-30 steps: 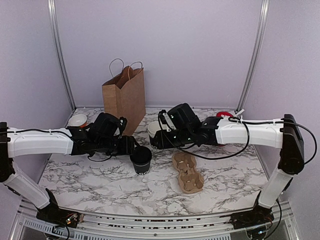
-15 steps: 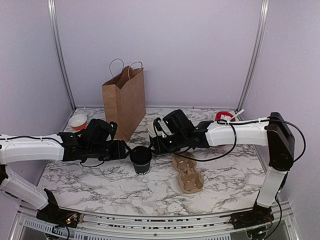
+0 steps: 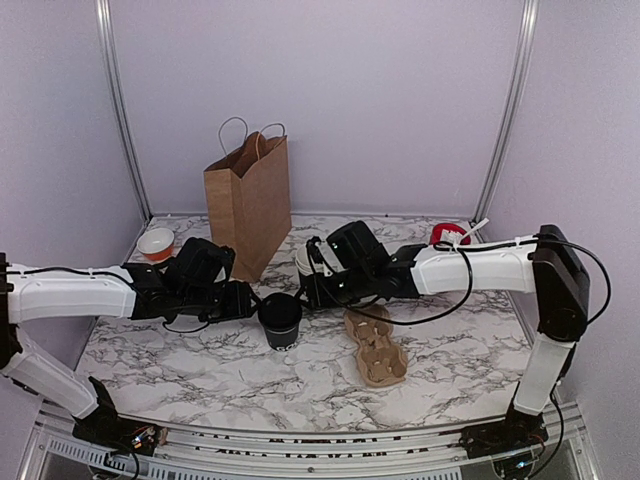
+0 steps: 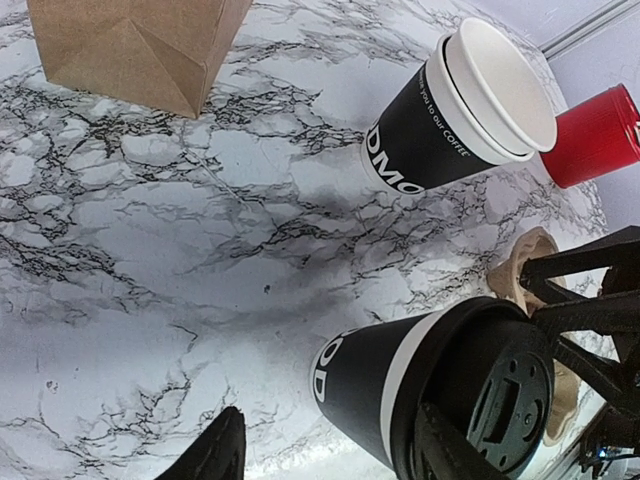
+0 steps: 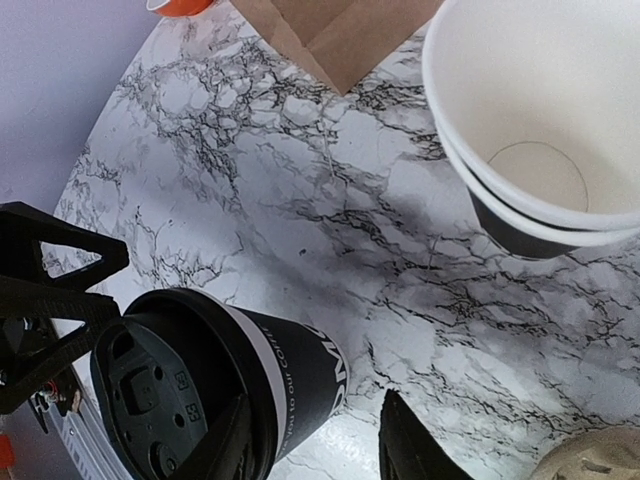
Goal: Pack the takeout coffee
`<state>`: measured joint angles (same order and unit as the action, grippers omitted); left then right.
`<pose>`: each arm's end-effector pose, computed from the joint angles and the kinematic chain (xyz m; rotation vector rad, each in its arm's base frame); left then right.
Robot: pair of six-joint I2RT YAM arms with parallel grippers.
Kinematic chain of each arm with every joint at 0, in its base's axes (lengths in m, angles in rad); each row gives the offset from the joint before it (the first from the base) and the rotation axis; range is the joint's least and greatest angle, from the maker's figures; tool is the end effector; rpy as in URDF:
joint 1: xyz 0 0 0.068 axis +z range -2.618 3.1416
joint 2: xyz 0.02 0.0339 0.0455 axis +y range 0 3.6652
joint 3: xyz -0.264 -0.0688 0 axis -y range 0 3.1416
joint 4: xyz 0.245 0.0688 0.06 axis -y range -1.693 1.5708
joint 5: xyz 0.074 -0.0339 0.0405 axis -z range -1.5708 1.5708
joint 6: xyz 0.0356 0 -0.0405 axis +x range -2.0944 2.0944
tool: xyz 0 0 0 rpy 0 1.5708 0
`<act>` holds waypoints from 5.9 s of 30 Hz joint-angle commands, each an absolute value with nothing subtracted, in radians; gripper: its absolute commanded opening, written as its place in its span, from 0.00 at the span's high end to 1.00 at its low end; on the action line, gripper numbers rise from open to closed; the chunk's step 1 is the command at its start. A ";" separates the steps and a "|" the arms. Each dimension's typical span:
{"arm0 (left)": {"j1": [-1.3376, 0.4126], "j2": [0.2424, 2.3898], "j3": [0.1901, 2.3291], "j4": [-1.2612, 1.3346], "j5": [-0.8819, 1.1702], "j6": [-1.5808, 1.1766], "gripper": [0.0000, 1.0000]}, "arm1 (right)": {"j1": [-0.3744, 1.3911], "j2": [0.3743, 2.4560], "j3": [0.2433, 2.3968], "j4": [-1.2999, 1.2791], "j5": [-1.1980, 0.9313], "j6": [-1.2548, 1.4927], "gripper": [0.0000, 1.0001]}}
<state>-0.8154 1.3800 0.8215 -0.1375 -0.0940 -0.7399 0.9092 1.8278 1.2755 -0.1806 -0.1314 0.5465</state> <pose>0.2036 -0.2114 0.2236 0.0373 2.3654 -0.6967 0.2472 0.3251 0.2182 -0.5156 2.4117 0.8514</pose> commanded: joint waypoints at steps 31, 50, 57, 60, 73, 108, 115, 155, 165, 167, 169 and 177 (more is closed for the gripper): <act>-0.811 1.437 0.708 -0.091 -0.022 -0.767 0.43 | 0.984 1.810 1.123 -0.169 -0.096 0.607 0.59; -0.812 1.467 0.705 -0.085 -0.021 -0.766 0.43 | 1.023 1.822 1.076 -0.176 -0.092 0.664 0.60; -0.811 1.459 0.798 -0.120 -0.042 -0.725 0.43 | 1.028 1.766 1.112 -0.208 -0.037 0.668 0.58; -0.811 1.461 0.845 -0.143 -0.054 -0.704 0.43 | 1.029 1.745 1.133 -0.216 -0.019 0.674 0.57; -0.811 1.440 0.923 -0.177 -0.076 -0.679 0.38 | 1.029 1.673 1.140 -0.215 0.051 0.697 0.55; -0.741 1.208 0.729 -0.251 -0.012 -0.719 0.32 | 1.257 1.685 1.194 -0.122 0.041 0.356 0.34; -0.647 1.316 0.699 -0.160 0.093 -0.759 0.32 | 1.314 1.756 1.110 0.030 0.171 0.380 0.23; -0.736 1.388 0.534 0.109 0.179 -0.917 0.34 | 1.198 1.936 1.053 0.202 0.308 0.406 0.16; -0.770 1.329 0.540 0.031 0.096 -0.914 0.34 | 1.156 1.859 1.002 0.143 0.325 0.420 0.16; -0.762 1.289 0.549 -0.017 0.054 -0.885 0.34 | 1.157 1.838 0.988 0.131 0.327 0.425 0.16; -0.748 1.241 0.569 -0.058 0.037 -0.853 0.34 | 1.155 1.817 0.973 0.120 0.326 0.432 0.16; -0.688 1.225 0.728 -0.156 0.074 -0.715 0.33 | 1.154 1.690 0.915 0.059 0.268 0.492 0.17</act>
